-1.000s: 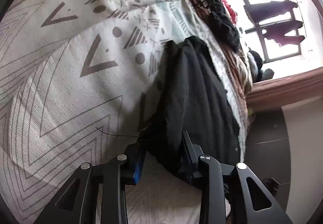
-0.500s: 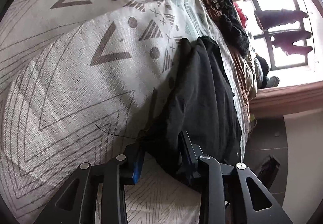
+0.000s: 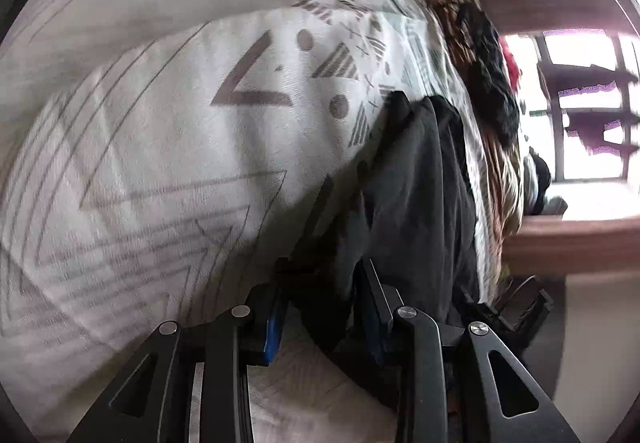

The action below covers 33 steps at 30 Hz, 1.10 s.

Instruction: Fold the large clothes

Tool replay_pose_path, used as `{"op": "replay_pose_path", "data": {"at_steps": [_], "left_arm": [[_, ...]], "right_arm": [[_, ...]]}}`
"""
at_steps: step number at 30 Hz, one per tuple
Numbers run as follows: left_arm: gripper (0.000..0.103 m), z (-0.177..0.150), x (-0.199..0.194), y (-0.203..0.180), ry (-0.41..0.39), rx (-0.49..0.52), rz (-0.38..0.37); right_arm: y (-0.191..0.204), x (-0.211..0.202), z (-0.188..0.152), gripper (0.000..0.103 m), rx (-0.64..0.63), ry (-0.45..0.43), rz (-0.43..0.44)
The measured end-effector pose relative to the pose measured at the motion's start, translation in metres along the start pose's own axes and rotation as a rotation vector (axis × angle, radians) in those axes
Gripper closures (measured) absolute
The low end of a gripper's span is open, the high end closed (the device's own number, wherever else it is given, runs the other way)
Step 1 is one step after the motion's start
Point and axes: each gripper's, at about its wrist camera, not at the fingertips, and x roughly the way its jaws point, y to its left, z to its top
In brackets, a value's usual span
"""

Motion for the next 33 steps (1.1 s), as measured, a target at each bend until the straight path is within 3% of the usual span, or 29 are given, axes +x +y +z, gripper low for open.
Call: {"op": "replay_pose_path", "data": {"at_steps": [7, 14, 18, 24, 28, 31, 33], "left_arm": [[0.067, 0.003, 0.008, -0.004, 0.030, -0.037, -0.027], [0.066, 0.003, 0.002, -0.003, 0.004, -0.044, -0.075], [0.067, -0.006, -0.008, -0.012, -0.039, 0.037, -0.079], [0.067, -0.009, -0.024, -0.024, -0.026, 0.119, -0.173], [0.065, -0.007, -0.023, -0.033, -0.008, 0.176, -0.113], [0.046, -0.001, -0.011, -0.019, 0.016, 0.111, -0.087], [0.045, 0.001, -0.002, -0.015, 0.029, 0.096, -0.059]], "right_arm": [[-0.006, -0.003, 0.011, 0.090, 0.046, 0.011, 0.047], [-0.003, -0.045, -0.036, 0.089, -0.001, 0.036, 0.133], [-0.011, -0.065, -0.068, 0.088, 0.019, 0.058, 0.178], [-0.021, -0.078, -0.101, 0.085, 0.052, 0.098, 0.196], [-0.030, -0.083, -0.114, 0.078, 0.073, 0.103, 0.179], [-0.034, -0.084, -0.120, 0.078, 0.096, 0.108, 0.187], [-0.032, -0.085, -0.122, 0.078, 0.097, 0.110, 0.189]]}}
